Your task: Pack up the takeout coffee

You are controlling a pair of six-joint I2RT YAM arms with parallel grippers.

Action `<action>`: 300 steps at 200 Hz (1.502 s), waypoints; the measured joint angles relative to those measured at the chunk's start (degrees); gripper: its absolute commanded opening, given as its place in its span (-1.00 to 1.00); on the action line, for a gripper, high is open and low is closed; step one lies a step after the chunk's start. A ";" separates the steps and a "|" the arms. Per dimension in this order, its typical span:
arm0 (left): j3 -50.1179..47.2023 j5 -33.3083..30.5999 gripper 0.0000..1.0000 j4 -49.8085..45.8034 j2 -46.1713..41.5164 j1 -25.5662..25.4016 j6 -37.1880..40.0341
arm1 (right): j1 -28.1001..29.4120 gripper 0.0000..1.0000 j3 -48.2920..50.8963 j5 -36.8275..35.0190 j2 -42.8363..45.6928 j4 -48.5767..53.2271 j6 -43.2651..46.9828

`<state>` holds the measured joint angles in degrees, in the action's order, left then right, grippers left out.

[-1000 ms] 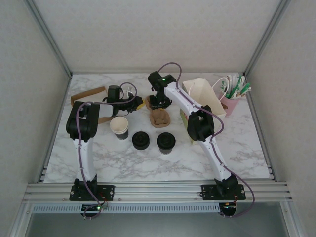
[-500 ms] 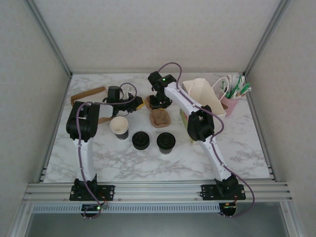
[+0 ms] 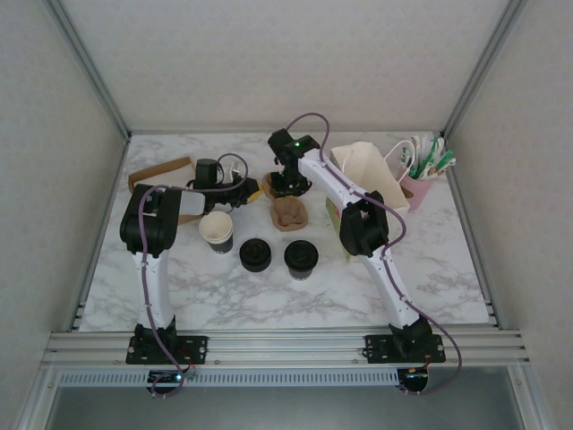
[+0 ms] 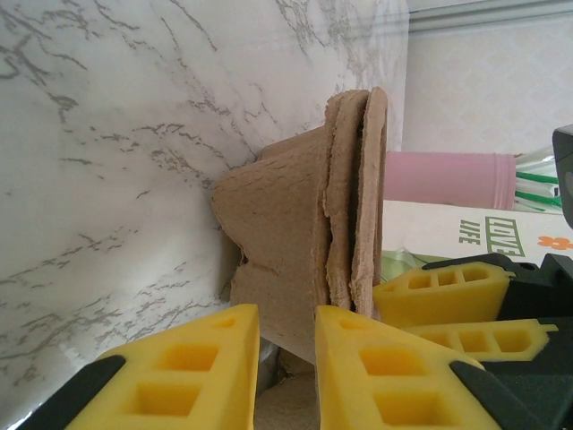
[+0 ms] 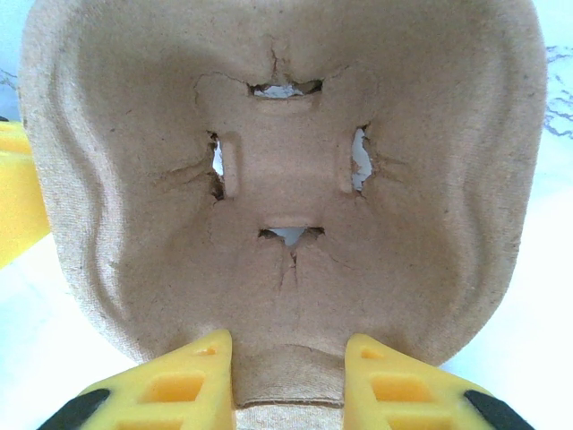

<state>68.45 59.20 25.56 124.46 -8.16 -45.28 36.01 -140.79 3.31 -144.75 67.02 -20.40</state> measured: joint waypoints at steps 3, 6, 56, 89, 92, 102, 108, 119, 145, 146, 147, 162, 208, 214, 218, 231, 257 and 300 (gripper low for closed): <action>0.00 0.00 -0.53 0.00 0.00 0.00 0.00 | 0.00 -0.46 0.00 0.00 0.00 0.00 0.02; 0.00 0.00 -0.52 0.00 0.00 0.00 0.00 | 0.00 -0.46 0.00 0.00 0.00 0.00 0.02; -1.73 0.22 -0.45 0.70 -0.94 0.00 -0.24 | -0.20 -0.46 0.46 0.42 0.20 -0.55 0.00; -4.00 0.44 -0.45 1.09 -2.29 0.15 -0.26 | -0.50 -0.46 0.55 1.11 0.20 -1.11 -0.02; -4.11 0.46 -0.44 1.20 -2.38 0.15 -0.26 | -0.52 -0.46 0.55 1.18 0.20 -1.18 -0.02; -4.20 0.48 -0.44 1.31 -2.51 0.15 -0.33 | -0.57 -0.46 0.55 1.29 0.20 -1.33 -0.04; -4.20 0.59 -0.44 1.53 -2.54 0.15 -0.42 | -0.63 -0.46 0.55 1.31 0.20 -1.40 -0.04; -4.20 0.72 -0.43 1.70 -2.60 0.15 -0.44 | -0.63 -0.46 0.55 1.31 0.20 -1.49 -0.07; -4.20 1.09 -0.40 2.29 -2.60 0.15 -1.05 | -0.68 -0.46 0.55 1.40 0.20 -1.51 -0.22; -4.20 1.11 -0.40 2.36 -2.60 0.15 -1.09 | -0.68 -0.46 0.55 1.42 0.20 -1.51 -0.22; -4.20 1.11 -0.40 2.47 -2.60 0.15 -1.09 | -0.68 -0.46 0.55 1.42 0.20 -1.51 -0.22; -4.17 1.31 -0.38 3.08 -2.60 0.15 -1.57 | -0.74 -0.46 0.55 1.49 0.20 -1.51 -0.22; -4.00 1.84 -0.38 4.50 -2.60 0.11 -2.82 | -0.79 -0.46 0.55 1.99 0.20 -1.64 -0.24; -4.00 1.92 -0.38 4.68 -2.60 0.11 -2.82 | -0.79 -0.46 0.55 2.14 0.20 -1.68 -0.24; -3.96 1.92 -0.38 4.70 -2.60 0.11 -2.84 | -0.79 -0.46 0.55 2.34 0.20 -1.68 -0.24; -3.96 1.92 -0.42 4.83 -2.60 0.11 -2.97 | -0.79 -0.46 0.55 2.58 0.20 -1.70 -0.24; -3.96 1.95 -0.44 5.11 -2.60 0.11 -3.02 | -0.85 -0.47 0.55 2.82 0.20 -1.68 -0.24; -3.93 1.92 -0.50 5.20 -2.58 0.09 -3.02 | -0.87 -0.47 0.55 2.95 0.20 -1.68 -0.24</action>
<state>64.51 61.12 30.76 121.89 -8.08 -48.29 35.14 -140.25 6.26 -144.55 65.34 -20.64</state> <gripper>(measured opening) 0.263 0.267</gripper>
